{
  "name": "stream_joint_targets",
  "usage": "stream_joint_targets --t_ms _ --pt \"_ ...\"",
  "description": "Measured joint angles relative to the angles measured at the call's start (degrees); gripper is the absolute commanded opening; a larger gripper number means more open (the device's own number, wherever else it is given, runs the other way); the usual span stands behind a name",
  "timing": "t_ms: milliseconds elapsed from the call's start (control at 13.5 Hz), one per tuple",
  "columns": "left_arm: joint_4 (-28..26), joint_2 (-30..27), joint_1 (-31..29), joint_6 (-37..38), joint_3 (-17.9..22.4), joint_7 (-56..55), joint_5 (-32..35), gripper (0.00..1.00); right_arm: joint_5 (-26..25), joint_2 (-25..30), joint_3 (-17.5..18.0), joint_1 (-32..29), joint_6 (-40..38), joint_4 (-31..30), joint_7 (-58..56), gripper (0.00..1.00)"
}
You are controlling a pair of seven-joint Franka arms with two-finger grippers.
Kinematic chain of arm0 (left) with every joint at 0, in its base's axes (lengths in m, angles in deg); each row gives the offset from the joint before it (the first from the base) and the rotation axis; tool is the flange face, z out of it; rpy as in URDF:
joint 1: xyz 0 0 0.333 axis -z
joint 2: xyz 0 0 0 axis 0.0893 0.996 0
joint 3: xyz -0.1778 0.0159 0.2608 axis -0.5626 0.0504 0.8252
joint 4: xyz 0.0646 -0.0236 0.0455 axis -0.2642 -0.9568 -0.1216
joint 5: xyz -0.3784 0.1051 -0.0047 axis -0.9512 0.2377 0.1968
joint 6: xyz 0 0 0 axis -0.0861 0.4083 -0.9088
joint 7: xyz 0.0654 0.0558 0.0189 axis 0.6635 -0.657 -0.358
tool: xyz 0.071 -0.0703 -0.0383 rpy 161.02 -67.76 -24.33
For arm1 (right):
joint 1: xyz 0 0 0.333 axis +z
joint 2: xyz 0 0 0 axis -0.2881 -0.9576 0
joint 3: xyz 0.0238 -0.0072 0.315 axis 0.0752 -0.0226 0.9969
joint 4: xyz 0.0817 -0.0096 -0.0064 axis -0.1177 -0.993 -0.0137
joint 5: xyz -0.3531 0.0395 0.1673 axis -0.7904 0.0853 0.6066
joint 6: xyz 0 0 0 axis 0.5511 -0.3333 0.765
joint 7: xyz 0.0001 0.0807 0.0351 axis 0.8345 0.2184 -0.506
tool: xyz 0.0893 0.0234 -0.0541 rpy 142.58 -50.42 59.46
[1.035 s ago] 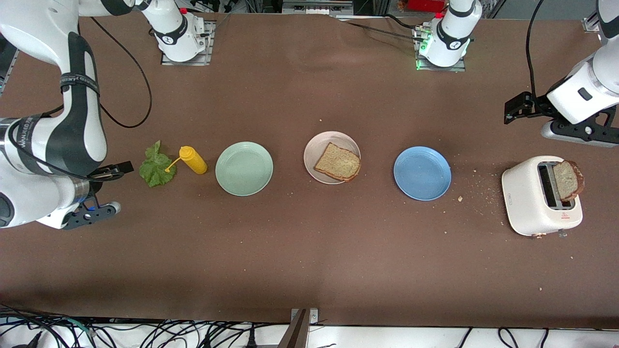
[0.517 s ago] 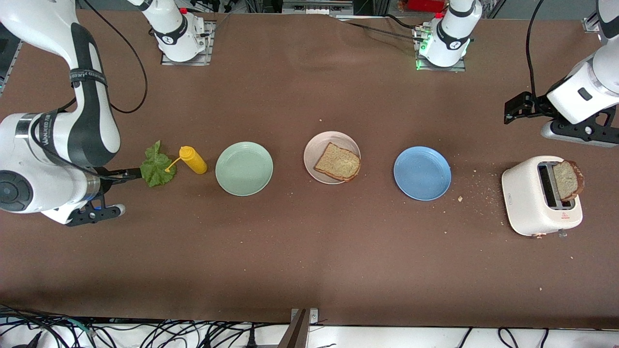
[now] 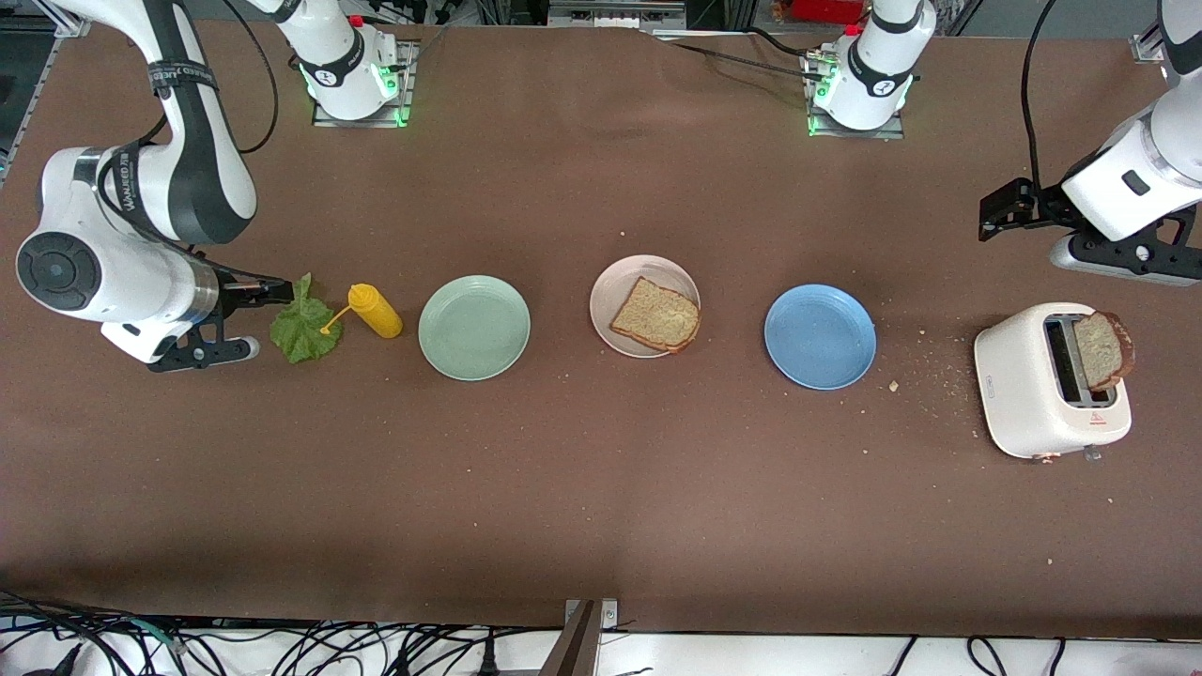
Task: Make sandwich in beige plate with both arms
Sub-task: 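Lower the open right gripper toward the lettuce leaf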
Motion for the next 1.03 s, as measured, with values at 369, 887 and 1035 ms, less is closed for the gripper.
stream_joint_targets --t_ms 369,887,1035 --pt "0.00 0.00 0.00 0.00 0.00 0.00 0.00 1.00 -0.02 5.72 -0.14 -0.01 17.68 -17.40 0.54 1.00" --pt "0.00 0.00 0.00 0.00 0.00 0.00 0.00 1.00 -0.07 6.83 -2.95 -0.10 34.45 -29.63 0.59 1.00" --pt "0.00 0.00 0.00 0.00 0.00 0.00 0.00 1.00 -0.08 6.68 -2.95 -0.10 37.10 -31.34 0.57 1.00"
